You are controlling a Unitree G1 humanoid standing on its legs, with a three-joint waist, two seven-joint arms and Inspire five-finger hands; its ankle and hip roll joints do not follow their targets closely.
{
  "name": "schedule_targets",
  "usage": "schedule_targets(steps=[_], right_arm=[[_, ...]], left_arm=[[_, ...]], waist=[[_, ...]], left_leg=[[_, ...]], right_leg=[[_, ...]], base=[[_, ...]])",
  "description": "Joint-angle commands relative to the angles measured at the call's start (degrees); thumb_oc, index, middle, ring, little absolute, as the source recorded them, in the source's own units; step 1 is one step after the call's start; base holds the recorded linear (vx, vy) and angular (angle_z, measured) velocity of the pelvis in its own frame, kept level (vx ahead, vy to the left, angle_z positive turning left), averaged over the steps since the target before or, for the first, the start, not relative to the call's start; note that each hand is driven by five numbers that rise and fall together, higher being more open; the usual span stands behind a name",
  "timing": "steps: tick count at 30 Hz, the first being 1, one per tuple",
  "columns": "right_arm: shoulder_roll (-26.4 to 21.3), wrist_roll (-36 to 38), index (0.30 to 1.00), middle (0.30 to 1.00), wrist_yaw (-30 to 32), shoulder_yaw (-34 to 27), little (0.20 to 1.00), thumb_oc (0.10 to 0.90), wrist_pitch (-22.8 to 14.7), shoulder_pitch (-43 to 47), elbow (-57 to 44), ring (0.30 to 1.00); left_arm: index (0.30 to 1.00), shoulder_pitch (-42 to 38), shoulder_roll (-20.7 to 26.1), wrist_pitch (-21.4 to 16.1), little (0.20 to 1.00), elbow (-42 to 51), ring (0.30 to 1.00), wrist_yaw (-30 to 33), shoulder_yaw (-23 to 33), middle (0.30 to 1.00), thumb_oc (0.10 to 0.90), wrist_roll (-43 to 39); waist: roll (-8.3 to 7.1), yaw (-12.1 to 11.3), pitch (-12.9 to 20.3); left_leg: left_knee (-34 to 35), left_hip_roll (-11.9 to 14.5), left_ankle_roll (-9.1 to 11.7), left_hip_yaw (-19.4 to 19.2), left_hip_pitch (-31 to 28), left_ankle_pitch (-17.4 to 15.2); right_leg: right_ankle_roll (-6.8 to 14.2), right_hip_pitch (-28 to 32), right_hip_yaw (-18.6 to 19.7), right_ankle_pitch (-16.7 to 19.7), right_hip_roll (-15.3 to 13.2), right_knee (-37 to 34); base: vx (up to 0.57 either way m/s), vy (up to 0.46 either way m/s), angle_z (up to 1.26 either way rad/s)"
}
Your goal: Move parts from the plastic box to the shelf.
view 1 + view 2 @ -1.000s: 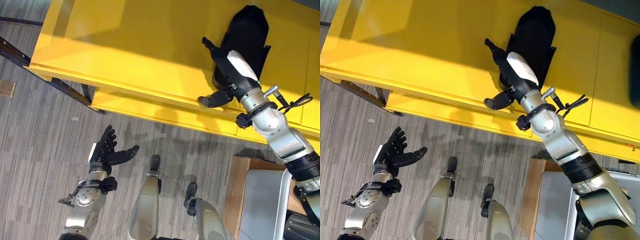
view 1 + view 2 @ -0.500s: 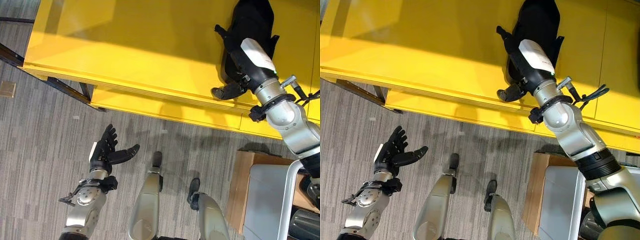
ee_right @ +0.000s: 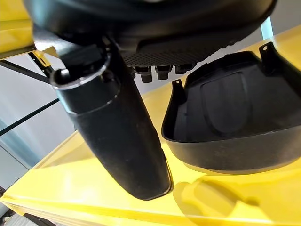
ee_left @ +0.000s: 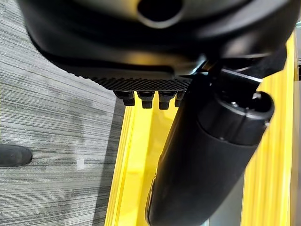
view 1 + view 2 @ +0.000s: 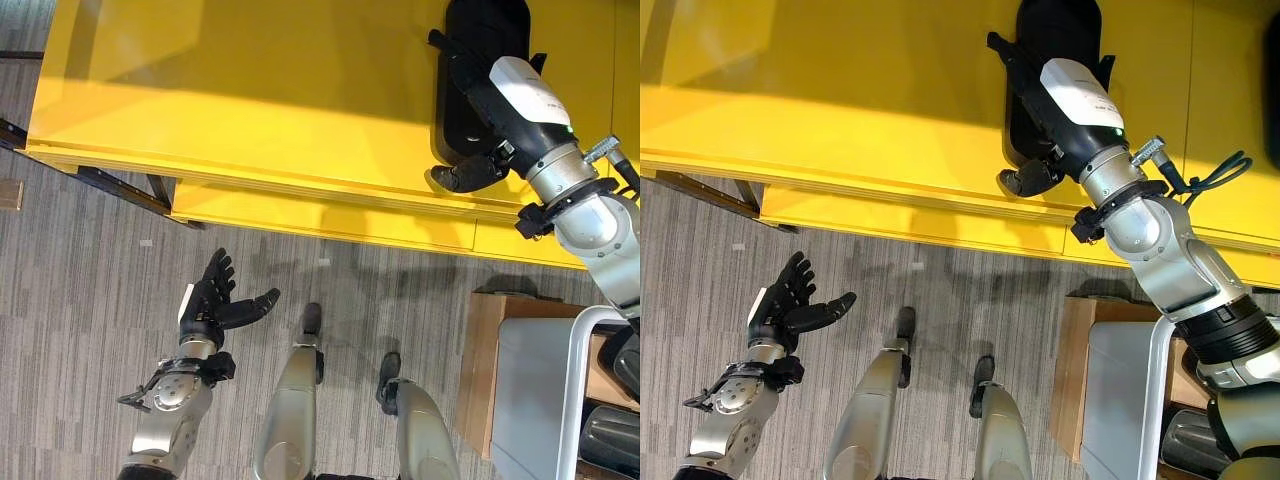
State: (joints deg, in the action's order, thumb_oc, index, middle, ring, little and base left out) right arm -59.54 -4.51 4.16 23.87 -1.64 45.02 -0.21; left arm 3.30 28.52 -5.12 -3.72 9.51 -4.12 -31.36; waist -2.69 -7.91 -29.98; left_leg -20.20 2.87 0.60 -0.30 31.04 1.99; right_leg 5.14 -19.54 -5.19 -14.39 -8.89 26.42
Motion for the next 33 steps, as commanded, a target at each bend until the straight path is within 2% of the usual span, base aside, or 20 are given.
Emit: schedule_targets(steps=[1,8,15,19,21,25,27,29,33], right_arm=[[-4.96,-1.26,1.000,1.000,2.92,-4.25,1.000,0.900,-4.11,5.90,-3.52,1.000],[-5.29,-1.20,1.000,1.000,3.85,-2.58,1.000,0.900,-4.46,8.29,-1.57,1.000],[-5.77,-2.31,1.000,1.000,4.23,-4.41,1.000,0.900,-4.54,6.23,-2.96,1.000],[-6.62,-5.10,1.000,1.000,5.63,-9.76,1.000,0.900,-4.69,0.97,-6.55,1.000],[-7.30,-9.89,1.000,1.000,6.92,-15.17,1.000,0.900,-5.01,-4.38,-10.39,1.000],[-4.82,-11.86,1.000,1.000,6.57,-26.15,1.000,0.900,-6.25,-17.57,-16.92,1.000],[-3.92,-12.01,1.000,1.000,6.26,-29.17,1.000,0.900,-6.51,-21.68,-18.15,1.000],[-1.65,-12.16,1.000,1.000,6.10,-34.81,1.000,0.900,-7.45,-29.61,-20.91,1.000],[1.31,-11.17,1.000,1.000,5.13,-38.30,1.000,0.900,-7.90,-36.13,-22.70,1.000]], left_arm=[[1.000,2.58,3.13,-5.35,1.000,6.55,1.000,-0.20,1.50,1.000,0.900,-0.63],[1.000,2.63,3.34,-5.80,1.000,6.34,1.000,-0.22,1.56,1.000,0.900,-0.94],[1.000,2.55,2.72,-5.88,1.000,6.03,1.000,0.16,1.78,1.000,0.900,-0.99],[1.000,2.94,2.23,-5.54,1.000,6.01,1.000,0.60,2.12,1.000,0.900,-0.52],[1.000,3.35,1.47,-5.22,1.000,6.29,1.000,1.12,2.91,1.000,0.900,0.31],[1.000,4.30,0.11,-4.72,1.000,6.70,1.000,1.44,3.91,1.000,0.900,1.52],[1.000,4.46,-0.01,-4.52,1.000,6.70,1.000,1.49,3.87,1.000,0.900,1.69],[1.000,5.39,-0.92,-4.11,1.000,6.98,1.000,1.35,4.82,1.000,0.900,2.62],[1.000,5.87,-1.38,-3.74,1.000,7.00,1.000,1.39,4.93,1.000,0.900,3.41]], waist=[[0.84,0.21,3.60],[1.28,-0.10,3.17],[1.46,0.22,2.94],[1.31,0.81,3.00],[1.18,1.79,3.07],[0.72,3.13,3.27],[0.55,3.06,3.47],[0.15,4.19,3.79],[-0.41,4.60,4.22]], left_leg=[[-5.43,5.27,3.03,3.51,1.95,-5.31],[-5.61,5.10,3.00,3.63,2.55,-5.23],[-6.05,4.89,2.87,3.73,2.65,-5.50],[-6.23,4.87,2.79,3.70,2.77,-5.71],[-6.60,4.82,2.68,3.60,2.96,-5.97],[-6.99,4.87,2.56,3.68,3.30,-6.10],[-6.95,4.87,2.51,3.71,3.38,-6.13],[-7.08,4.94,2.46,3.75,3.42,-6.22],[-7.02,5.24,2.50,3.70,3.33,-6.18]], right_leg=[[-0.98,5.77,-1.74,-4.44,-2.91,-1.17],[-1.06,5.20,-1.85,-4.63,-3.03,-0.68],[-1.16,5.03,-1.69,-4.96,-3.07,-0.06],[-1.09,4.91,-1.62,-4.85,-3.11,-0.16],[-1.09,4.69,-1.43,-4.81,-3.03,-0.10],[-1.04,4.52,-1.36,-4.74,-2.86,-0.20],[-1.01,4.48,-1.32,-4.70,-2.80,-0.37],[-0.96,4.52,-1.25,-4.69,-2.77,-0.40],[-0.95,4.46,-1.04,-4.51,-2.54,-0.59]], base=[[0.00,0.000,0.00],[0.00,0.000,0.00],[0.00,0.000,0.00],[0.00,0.000,0.00],[0.00,0.000,0.00],[0.00,0.000,0.00],[0.00,0.000,0.00],[0.00,0.010,-0.02],[-0.01,0.005,-0.02]])
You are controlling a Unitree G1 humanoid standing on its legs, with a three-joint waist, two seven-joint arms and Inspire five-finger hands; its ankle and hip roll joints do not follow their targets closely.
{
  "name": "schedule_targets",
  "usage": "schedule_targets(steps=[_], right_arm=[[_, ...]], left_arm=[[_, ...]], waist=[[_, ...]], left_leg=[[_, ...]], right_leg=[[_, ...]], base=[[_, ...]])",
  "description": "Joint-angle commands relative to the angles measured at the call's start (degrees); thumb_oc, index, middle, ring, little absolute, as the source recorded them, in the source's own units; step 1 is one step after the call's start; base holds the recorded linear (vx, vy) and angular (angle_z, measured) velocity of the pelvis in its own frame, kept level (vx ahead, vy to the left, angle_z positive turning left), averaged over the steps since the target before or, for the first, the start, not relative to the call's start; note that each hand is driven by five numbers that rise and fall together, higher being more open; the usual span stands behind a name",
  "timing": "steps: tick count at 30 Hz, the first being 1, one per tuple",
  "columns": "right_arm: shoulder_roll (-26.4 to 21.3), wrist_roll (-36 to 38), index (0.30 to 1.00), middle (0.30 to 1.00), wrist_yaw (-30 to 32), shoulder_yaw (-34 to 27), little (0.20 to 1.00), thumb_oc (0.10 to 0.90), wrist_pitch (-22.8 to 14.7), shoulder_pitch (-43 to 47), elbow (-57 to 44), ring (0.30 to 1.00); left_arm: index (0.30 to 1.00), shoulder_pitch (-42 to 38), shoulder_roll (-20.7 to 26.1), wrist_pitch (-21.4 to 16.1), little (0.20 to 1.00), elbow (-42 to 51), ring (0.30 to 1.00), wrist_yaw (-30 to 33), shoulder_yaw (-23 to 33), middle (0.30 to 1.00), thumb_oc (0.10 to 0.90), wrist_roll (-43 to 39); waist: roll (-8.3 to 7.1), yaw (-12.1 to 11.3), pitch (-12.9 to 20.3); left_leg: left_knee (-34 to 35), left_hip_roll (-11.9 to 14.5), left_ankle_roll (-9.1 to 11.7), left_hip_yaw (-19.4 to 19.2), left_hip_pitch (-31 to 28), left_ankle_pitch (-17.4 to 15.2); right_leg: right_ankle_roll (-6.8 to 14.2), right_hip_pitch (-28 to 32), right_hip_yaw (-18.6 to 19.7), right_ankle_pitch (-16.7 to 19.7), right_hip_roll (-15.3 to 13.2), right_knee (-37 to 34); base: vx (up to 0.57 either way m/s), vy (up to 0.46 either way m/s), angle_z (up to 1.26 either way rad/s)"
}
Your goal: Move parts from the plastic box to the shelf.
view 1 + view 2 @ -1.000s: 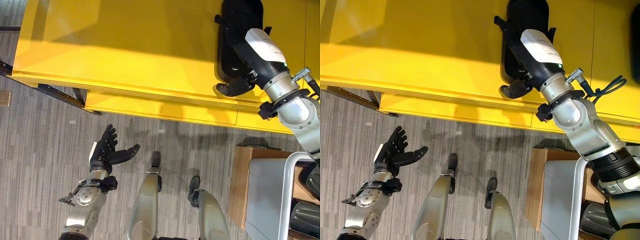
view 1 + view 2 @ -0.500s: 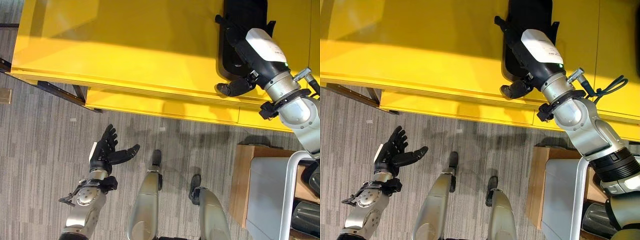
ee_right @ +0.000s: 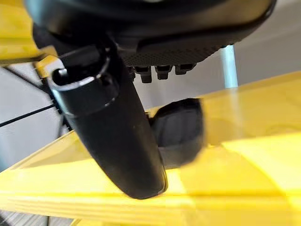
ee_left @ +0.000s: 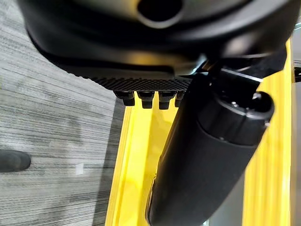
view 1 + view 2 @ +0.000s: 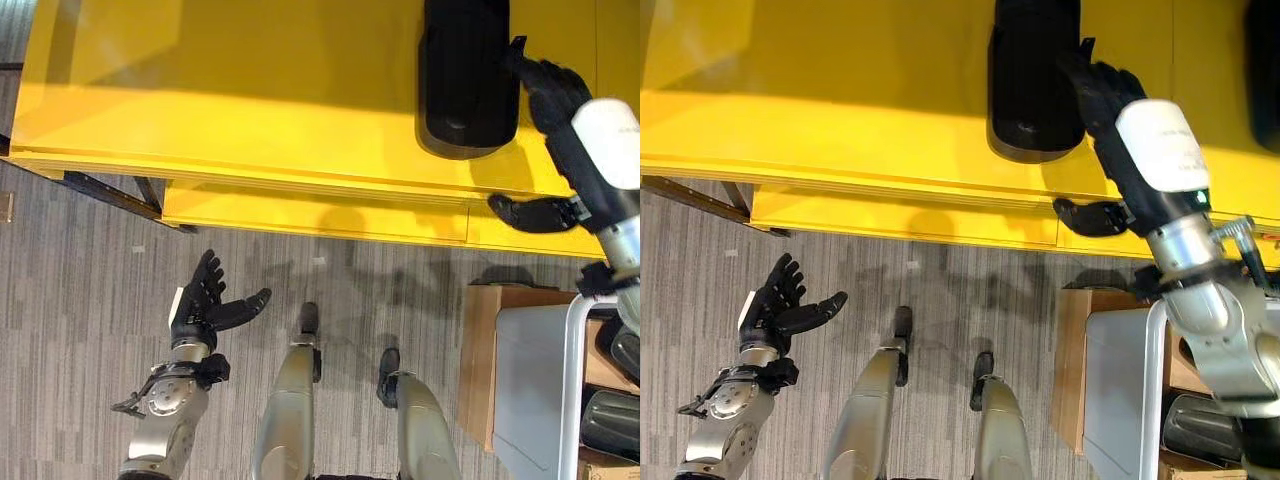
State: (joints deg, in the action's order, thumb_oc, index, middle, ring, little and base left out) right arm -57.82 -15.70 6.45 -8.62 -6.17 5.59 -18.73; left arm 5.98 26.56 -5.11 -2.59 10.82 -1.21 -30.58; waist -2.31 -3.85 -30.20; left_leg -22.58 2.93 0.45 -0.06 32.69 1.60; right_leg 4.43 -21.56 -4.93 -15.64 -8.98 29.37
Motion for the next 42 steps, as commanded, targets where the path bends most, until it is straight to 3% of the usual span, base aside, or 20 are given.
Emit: schedule_targets(steps=[1,9,14,24,42], right_arm=[[1.76,0.94,1.000,1.000,2.08,-6.14,1.000,0.900,-3.73,0.57,-4.78,1.000],[6.64,1.91,1.000,1.000,-1.60,-8.02,1.000,0.900,-4.90,-8.58,-9.31,1.000],[6.21,3.21,1.000,1.000,-3.77,-5.78,1.000,0.900,-5.29,-9.55,-9.72,1.000],[4.53,1.47,1.000,1.000,-5.26,0.64,1.000,0.900,-3.54,-5.63,-6.72,1.000],[8.29,-2.45,1.000,1.000,-3.48,10.17,1.000,0.900,-0.58,3.41,-0.29,1.000]], left_arm=[[1.000,3.47,0.02,-3.59,1.000,5.64,1.000,-0.04,2.21,1.000,0.900,2.81],[1.000,4.84,-0.86,-2.67,1.000,5.69,1.000,-0.85,3.08,1.000,0.900,3.66],[1.000,5.48,-0.70,-2.54,1.000,5.70,1.000,-1.22,3.40,1.000,0.900,3.72],[1.000,4.81,0.23,-2.52,1.000,5.61,1.000,-1.38,2.76,1.000,0.900,3.63],[1.000,3.04,0.51,-2.94,1.000,5.10,1.000,0.01,1.65,1.000,0.900,3.82]], waist=[[-1.14,0.99,4.62],[-2.13,2.10,5.67],[-2.54,2.15,5.92],[-2.90,1.41,5.87],[-2.23,-0.02,4.69]], left_leg=[[-4.65,5.37,2.64,3.39,1.56,-5.76],[-4.30,5.91,3.00,3.25,0.70,-5.72],[-3.97,6.06,3.09,3.18,0.25,-5.54],[-3.52,5.90,3.04,2.99,-0.41,-5.36],[-3.73,5.14,2.44,3.05,-0.36,-5.40]], right_leg=[[-0.23,6.58,-1.17,-3.13,-2.31,-3.69],[-0.13,7.45,-0.95,-2.93,-1.94,-4.66],[-0.01,7.97,-0.89,-2.48,-2.02,-5.19],[0.07,8.77,-0.83,-1.93,-1.99,-5.94],[-0.10,9.01,-0.90,-2.04,-2.45,-5.47]], base=[[0.00,0.000,0.00],[0.00,0.000,0.00],[-0.01,0.008,-0.03],[0.00,0.000,0.00],[0.00,0.000,0.00]])
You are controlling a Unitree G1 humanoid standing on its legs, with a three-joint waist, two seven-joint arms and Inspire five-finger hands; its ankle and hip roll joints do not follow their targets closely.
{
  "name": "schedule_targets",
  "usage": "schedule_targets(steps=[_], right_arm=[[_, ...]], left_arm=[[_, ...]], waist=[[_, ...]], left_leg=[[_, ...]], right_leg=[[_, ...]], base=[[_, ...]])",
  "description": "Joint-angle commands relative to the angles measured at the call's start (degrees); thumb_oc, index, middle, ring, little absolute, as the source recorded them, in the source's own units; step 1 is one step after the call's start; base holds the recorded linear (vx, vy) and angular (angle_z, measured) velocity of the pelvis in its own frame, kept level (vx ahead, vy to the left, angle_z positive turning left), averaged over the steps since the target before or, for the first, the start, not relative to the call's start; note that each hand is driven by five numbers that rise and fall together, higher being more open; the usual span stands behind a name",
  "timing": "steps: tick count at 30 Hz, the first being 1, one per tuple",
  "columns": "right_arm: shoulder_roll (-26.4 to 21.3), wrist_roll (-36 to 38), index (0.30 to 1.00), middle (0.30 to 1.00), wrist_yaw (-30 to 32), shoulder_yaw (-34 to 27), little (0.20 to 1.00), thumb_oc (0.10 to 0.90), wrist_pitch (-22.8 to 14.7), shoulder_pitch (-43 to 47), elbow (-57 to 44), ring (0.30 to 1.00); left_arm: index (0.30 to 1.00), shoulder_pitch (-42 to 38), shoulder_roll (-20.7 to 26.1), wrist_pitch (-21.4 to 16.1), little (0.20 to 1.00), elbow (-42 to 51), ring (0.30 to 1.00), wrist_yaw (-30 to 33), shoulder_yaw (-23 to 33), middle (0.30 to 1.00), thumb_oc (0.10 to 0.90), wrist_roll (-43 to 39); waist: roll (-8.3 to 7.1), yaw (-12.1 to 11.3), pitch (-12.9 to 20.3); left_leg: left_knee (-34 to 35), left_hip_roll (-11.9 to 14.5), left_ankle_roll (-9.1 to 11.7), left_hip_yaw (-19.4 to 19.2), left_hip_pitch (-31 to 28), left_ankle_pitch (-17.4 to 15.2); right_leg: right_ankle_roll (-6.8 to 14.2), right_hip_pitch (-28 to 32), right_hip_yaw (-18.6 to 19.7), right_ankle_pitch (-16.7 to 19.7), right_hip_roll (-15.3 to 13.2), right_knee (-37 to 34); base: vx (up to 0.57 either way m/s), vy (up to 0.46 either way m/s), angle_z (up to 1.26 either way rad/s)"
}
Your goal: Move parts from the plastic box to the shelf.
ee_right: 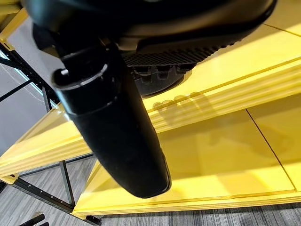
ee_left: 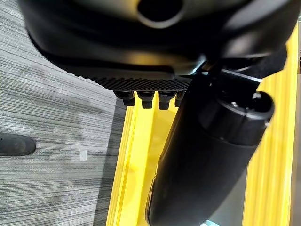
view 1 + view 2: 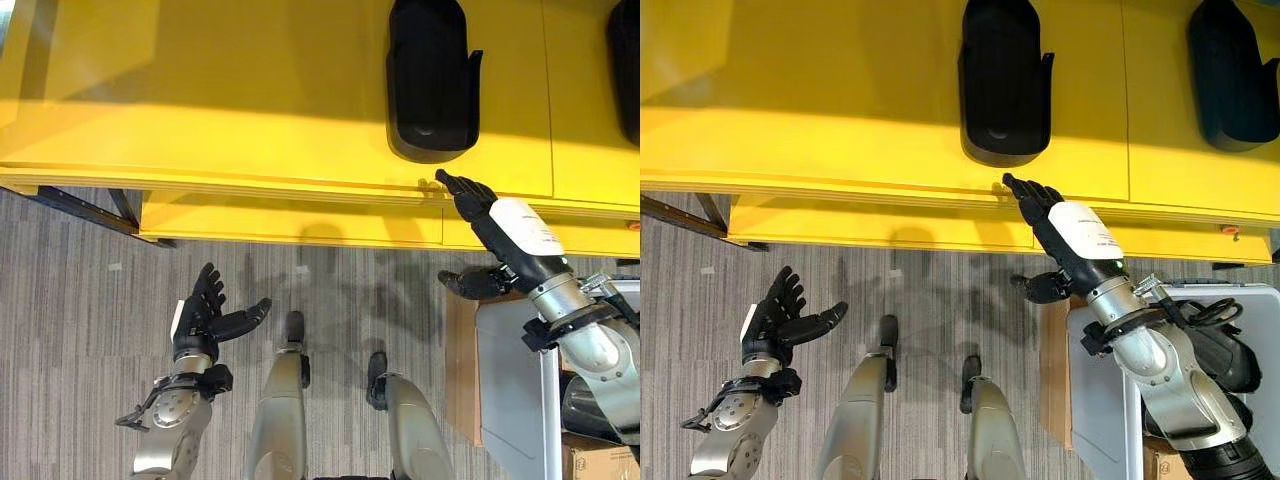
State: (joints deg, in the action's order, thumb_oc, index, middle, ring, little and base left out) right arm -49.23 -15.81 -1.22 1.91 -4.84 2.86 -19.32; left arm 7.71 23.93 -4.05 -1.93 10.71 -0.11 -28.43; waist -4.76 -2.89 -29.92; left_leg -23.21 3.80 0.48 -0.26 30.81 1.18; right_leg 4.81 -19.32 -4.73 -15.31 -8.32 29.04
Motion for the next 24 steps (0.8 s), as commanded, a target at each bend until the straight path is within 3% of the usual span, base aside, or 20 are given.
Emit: schedule_targets(steps=[1,14,24], right_arm=[[-0.28,-2.74,1.000,1.000,4.24,-0.15,1.000,0.900,-1.78,6.45,0.52,1.000],[-2.74,-10.60,1.000,1.000,7.09,-0.75,1.000,0.900,-0.55,9.41,2.62,1.000],[-5.40,-12.14,1.000,1.000,6.09,0.60,1.000,0.900,-0.27,11.94,3.20,1.000]], left_arm=[[1.000,1.38,3.17,-4.00,1.000,4.40,1.000,0.19,0.59,1.000,0.900,1.69],[1.000,2.16,3.05,-4.35,1.000,5.19,1.000,0.62,1.09,1.000,0.900,1.96],[1.000,2.08,3.23,-4.46,1.000,5.23,1.000,0.47,0.93,1.000,0.900,1.99]], waist=[[0.23,-1.07,4.41],[0.75,-1.79,3.89],[0.87,-2.42,3.54]], left_leg=[[-3.15,4.26,2.40,3.25,1.56,-5.02],[-3.50,3.90,2.28,3.71,1.88,-5.21],[-3.60,3.79,2.38,3.98,2.10,-5.19]], right_leg=[[-0.48,6.75,-1.12,-2.41,-3.10,-5.09],[-0.60,6.53,-1.46,-3.11,-3.28,-3.98],[-0.86,6.29,-1.95,-3.65,-3.25,-3.26]], base=[[0.00,0.000,0.00],[0.00,0.000,0.00],[0.00,-0.001,0.00]])
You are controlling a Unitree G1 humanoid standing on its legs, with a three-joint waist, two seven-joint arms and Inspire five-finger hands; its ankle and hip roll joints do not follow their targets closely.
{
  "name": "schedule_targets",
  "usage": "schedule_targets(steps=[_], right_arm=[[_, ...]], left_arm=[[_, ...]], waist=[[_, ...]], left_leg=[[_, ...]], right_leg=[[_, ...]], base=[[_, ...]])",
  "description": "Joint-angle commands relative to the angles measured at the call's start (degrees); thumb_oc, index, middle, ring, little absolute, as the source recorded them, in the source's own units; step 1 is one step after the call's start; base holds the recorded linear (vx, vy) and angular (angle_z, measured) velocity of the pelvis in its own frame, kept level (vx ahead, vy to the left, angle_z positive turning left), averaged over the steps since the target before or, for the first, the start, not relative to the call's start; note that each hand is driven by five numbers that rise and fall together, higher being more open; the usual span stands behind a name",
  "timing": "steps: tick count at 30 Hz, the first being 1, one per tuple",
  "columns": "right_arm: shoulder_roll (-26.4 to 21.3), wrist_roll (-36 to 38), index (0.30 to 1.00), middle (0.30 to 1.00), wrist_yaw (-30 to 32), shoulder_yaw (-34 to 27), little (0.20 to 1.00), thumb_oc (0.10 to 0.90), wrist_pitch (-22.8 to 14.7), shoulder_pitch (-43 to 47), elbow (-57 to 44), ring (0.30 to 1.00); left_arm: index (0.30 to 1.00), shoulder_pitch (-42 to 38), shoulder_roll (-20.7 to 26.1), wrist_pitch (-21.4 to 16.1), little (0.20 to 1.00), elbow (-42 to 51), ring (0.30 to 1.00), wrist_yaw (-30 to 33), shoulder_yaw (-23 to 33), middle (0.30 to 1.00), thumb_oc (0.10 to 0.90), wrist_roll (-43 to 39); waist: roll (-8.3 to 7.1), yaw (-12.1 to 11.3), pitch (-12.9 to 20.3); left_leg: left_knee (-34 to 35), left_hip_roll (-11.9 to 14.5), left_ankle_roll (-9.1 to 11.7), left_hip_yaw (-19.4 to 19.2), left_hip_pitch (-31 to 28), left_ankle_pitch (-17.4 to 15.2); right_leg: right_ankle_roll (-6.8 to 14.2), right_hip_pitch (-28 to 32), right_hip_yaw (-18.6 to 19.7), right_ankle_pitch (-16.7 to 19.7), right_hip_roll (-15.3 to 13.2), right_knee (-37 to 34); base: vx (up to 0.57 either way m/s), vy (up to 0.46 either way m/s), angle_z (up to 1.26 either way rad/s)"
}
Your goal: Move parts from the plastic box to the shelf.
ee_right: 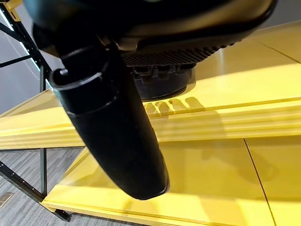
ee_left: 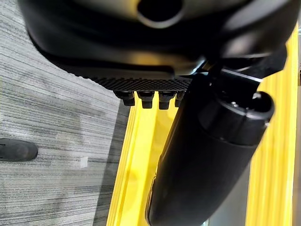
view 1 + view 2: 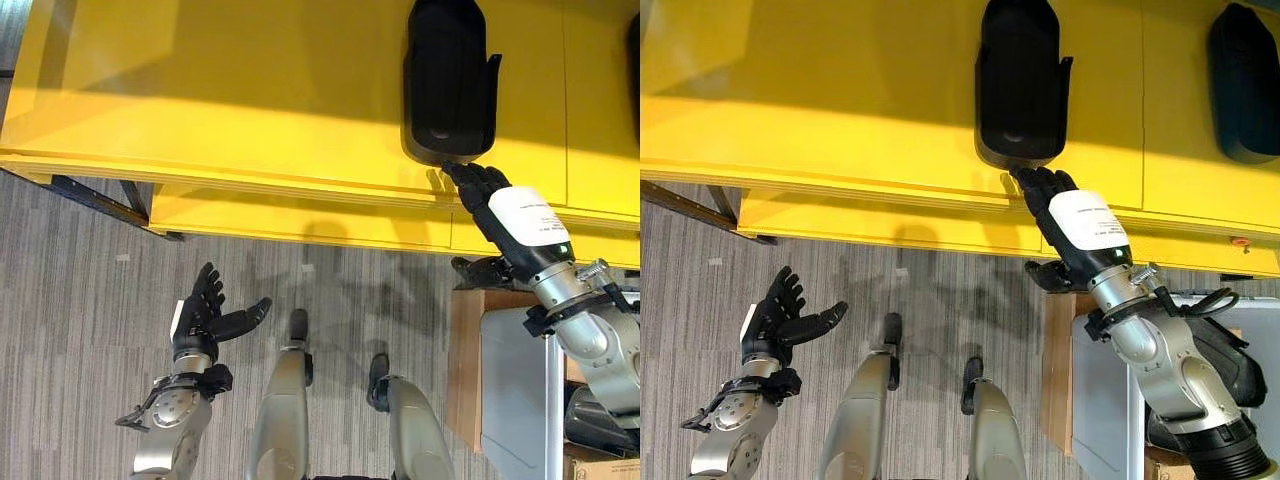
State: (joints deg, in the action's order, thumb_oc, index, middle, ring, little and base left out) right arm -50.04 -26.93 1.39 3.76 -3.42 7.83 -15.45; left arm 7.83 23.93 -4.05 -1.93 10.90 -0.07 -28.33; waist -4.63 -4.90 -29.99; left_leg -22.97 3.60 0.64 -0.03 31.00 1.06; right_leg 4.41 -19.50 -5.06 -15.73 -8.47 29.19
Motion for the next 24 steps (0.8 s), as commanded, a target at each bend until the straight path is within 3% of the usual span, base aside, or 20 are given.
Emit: schedule_targets(steps=[1,24], right_arm=[[-4.69,-0.93,1.000,1.000,3.48,-1.19,1.000,0.900,-1.75,7.03,-0.66,1.000],[-7.92,0.42,1.000,1.000,3.08,-0.23,1.000,0.900,-1.37,10.17,0.80,1.000]], left_arm=[[1.000,2.02,3.15,-4.49,1.000,5.37,1.000,0.26,0.88,1.000,0.900,1.82],[1.000,2.11,3.63,-4.80,1.000,5.69,1.000,0.57,1.12,1.000,0.900,1.61]], waist=[[0.77,-0.42,3.58],[0.68,-1.26,2.41]], left_leg=[[-3.81,3.95,2.23,3.74,1.88,-5.08],[-4.52,3.88,2.29,4.49,2.56,-5.10]], right_leg=[[-0.48,6.46,-1.58,-3.26,-3.07,-3.40],[-0.77,5.89,-2.05,-3.98,-2.86,-2.12]], base=[[0.00,0.000,0.00],[0.00,0.000,0.00]])
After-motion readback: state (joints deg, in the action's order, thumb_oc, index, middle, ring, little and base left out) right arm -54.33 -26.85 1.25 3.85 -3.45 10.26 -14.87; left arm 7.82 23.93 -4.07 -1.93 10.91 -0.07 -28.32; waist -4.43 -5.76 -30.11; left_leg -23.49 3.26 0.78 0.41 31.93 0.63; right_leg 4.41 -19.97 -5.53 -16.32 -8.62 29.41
